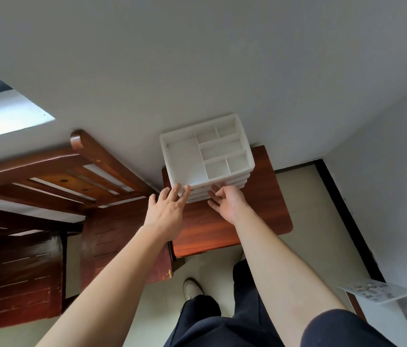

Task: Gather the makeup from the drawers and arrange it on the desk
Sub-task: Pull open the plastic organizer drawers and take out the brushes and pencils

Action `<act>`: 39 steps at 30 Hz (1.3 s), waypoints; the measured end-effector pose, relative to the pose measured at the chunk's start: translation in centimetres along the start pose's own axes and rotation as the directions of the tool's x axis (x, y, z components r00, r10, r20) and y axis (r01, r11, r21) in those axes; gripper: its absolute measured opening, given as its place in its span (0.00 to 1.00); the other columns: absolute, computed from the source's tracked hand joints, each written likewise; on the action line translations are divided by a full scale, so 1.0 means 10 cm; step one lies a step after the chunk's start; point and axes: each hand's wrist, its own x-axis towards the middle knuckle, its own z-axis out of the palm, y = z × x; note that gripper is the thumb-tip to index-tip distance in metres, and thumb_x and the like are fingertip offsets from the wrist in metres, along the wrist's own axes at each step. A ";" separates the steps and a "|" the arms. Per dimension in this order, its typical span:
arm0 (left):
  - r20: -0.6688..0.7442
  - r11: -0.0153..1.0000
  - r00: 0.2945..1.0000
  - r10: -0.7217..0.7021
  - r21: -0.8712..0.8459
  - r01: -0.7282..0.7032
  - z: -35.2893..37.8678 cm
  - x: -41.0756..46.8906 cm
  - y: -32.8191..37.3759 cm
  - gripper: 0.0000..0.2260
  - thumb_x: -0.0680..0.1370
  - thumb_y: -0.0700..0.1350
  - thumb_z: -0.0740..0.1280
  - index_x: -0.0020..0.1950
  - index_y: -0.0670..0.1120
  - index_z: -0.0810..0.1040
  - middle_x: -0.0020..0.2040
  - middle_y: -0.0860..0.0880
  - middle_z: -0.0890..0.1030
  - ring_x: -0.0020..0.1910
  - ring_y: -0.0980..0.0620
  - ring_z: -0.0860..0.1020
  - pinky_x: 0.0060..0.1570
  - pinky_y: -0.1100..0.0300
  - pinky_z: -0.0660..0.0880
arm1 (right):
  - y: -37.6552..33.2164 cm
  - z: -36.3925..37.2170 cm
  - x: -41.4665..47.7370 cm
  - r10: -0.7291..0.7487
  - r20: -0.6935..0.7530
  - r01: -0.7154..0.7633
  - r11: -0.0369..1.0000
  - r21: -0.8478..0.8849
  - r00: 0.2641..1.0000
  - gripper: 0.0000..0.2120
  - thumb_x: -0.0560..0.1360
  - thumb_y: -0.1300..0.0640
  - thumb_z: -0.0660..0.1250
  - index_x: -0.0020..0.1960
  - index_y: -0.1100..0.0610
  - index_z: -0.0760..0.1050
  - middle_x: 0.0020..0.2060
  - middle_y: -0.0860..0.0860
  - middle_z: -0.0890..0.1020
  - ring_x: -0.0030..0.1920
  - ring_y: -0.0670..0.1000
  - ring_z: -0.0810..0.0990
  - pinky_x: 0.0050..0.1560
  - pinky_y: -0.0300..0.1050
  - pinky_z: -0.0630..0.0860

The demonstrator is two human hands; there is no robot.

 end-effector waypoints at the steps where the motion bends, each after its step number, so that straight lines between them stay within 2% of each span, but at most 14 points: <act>1: -0.002 1.000 1.000 0.004 -0.001 -0.004 0.00 0.00 0.00 0.37 0.77 0.41 0.61 0.80 0.52 0.43 0.78 0.49 0.50 0.77 0.42 0.54 0.72 0.43 0.58 | 0.00 -0.01 0.00 0.002 -0.002 -0.002 1.000 -0.011 1.000 0.23 0.73 0.74 0.51 0.56 0.54 0.75 0.58 0.55 0.79 0.61 0.56 0.78 0.66 0.57 0.71; 8: -0.001 1.000 1.000 -0.006 -0.013 0.006 0.00 0.02 -0.01 0.38 0.77 0.40 0.60 0.81 0.52 0.43 0.80 0.48 0.47 0.77 0.42 0.53 0.72 0.44 0.58 | 0.02 0.03 0.15 -0.012 -0.027 0.011 0.998 -0.061 1.000 0.19 0.73 0.74 0.51 0.54 0.58 0.74 0.54 0.56 0.79 0.58 0.56 0.80 0.60 0.57 0.75; 13: 0.001 1.000 1.000 -0.006 -0.013 0.006 0.01 0.03 -0.04 0.39 0.76 0.41 0.62 0.80 0.53 0.44 0.80 0.49 0.47 0.77 0.42 0.54 0.70 0.44 0.60 | 0.32 -0.13 0.11 0.018 -0.054 -0.022 0.996 -0.087 0.998 0.21 0.73 0.73 0.51 0.57 0.54 0.71 0.54 0.55 0.80 0.57 0.57 0.79 0.57 0.55 0.75; 16: -0.022 0.999 1.000 -0.009 -0.040 0.008 0.00 0.03 -0.03 0.38 0.76 0.40 0.62 0.80 0.52 0.45 0.80 0.49 0.48 0.76 0.43 0.56 0.70 0.44 0.60 | 0.54 -0.33 0.01 0.067 -0.075 -0.068 0.998 -0.018 0.995 0.20 0.73 0.73 0.52 0.58 0.54 0.69 0.52 0.55 0.80 0.55 0.56 0.79 0.56 0.54 0.74; 19: -0.044 0.999 0.999 0.007 -0.051 -0.009 -0.01 0.02 -0.01 0.37 0.76 0.40 0.62 0.80 0.52 0.46 0.79 0.49 0.49 0.75 0.44 0.57 0.69 0.47 0.61 | 0.54 -0.35 -0.07 0.004 -0.077 -0.002 0.999 0.034 0.997 0.10 0.75 0.64 0.57 0.55 0.58 0.71 0.55 0.56 0.78 0.55 0.55 0.79 0.53 0.52 0.76; 20: -0.042 0.998 0.999 0.004 -0.056 -0.007 0.00 0.01 -0.01 0.37 0.76 0.40 0.62 0.80 0.52 0.46 0.79 0.49 0.49 0.75 0.44 0.57 0.69 0.47 0.61 | 0.48 -0.32 -0.08 -0.041 -0.071 0.045 0.997 0.059 0.997 0.10 0.75 0.61 0.59 0.55 0.58 0.72 0.57 0.56 0.77 0.57 0.56 0.79 0.53 0.53 0.76; 22: -0.031 0.998 0.999 -0.009 -0.068 0.007 0.00 0.00 -0.02 0.38 0.76 0.40 0.62 0.80 0.52 0.45 0.80 0.49 0.48 0.76 0.44 0.56 0.70 0.47 0.60 | 0.31 -0.23 -0.10 -0.126 -0.041 0.129 0.986 0.104 0.991 0.17 0.75 0.55 0.62 0.62 0.57 0.72 0.61 0.56 0.76 0.60 0.57 0.77 0.55 0.54 0.77; 24: -0.022 0.997 1.000 -0.013 -0.070 0.012 0.00 0.01 -0.02 0.38 0.76 0.41 0.62 0.80 0.53 0.45 0.80 0.49 0.47 0.76 0.44 0.56 0.70 0.46 0.60 | 0.14 -0.14 -0.10 -0.179 -0.029 0.180 0.983 0.044 0.983 0.22 0.76 0.53 0.65 0.69 0.53 0.69 0.60 0.55 0.76 0.60 0.56 0.78 0.54 0.52 0.78; 28: -0.018 0.998 1.000 -0.018 -0.054 0.017 0.00 0.02 -0.01 0.38 0.76 0.41 0.62 0.80 0.53 0.44 0.80 0.49 0.47 0.76 0.44 0.56 0.70 0.45 0.61 | 0.02 -0.11 -0.04 -0.187 -0.133 0.160 0.968 -0.193 0.973 0.22 0.77 0.56 0.68 0.69 0.56 0.68 0.56 0.56 0.81 0.52 0.53 0.84 0.41 0.46 0.82; 30: -0.021 0.999 1.000 -0.021 -0.049 0.020 0.01 0.02 -0.01 0.37 0.77 0.42 0.62 0.80 0.53 0.44 0.80 0.49 0.47 0.76 0.44 0.57 0.70 0.45 0.62 | 0.07 -0.16 -0.10 -0.164 -0.173 0.134 0.976 -0.171 0.971 0.20 0.74 0.59 0.67 0.66 0.59 0.70 0.54 0.57 0.83 0.49 0.53 0.86 0.37 0.44 0.82; 33: -0.034 0.999 0.999 -0.015 -0.042 0.013 0.05 0.03 -0.02 0.40 0.76 0.43 0.65 0.80 0.53 0.43 0.79 0.49 0.47 0.74 0.44 0.58 0.68 0.46 0.64 | 0.26 -0.38 -0.27 -0.127 -0.262 0.101 0.989 -0.111 0.957 0.19 0.70 0.62 0.66 0.61 0.63 0.73 0.49 0.58 0.82 0.46 0.56 0.85 0.36 0.44 0.81; 36: -0.036 0.999 0.999 -0.012 -0.043 0.011 0.08 0.03 -0.01 0.42 0.74 0.43 0.66 0.80 0.52 0.44 0.79 0.49 0.47 0.74 0.43 0.59 0.68 0.47 0.65 | 0.48 -0.57 -0.43 -0.093 -0.237 0.081 0.995 -0.059 0.967 0.14 0.72 0.64 0.66 0.58 0.63 0.73 0.44 0.58 0.77 0.45 0.58 0.83 0.38 0.47 0.82; 39: -0.039 0.999 0.999 -0.010 -0.047 0.009 0.11 0.02 -0.02 0.42 0.74 0.42 0.66 0.80 0.52 0.43 0.80 0.48 0.46 0.74 0.42 0.59 0.68 0.46 0.65 | 0.52 -0.60 -0.50 -0.098 -0.220 0.088 0.995 -0.054 0.971 0.14 0.74 0.63 0.67 0.59 0.63 0.72 0.41 0.57 0.78 0.43 0.58 0.84 0.39 0.47 0.82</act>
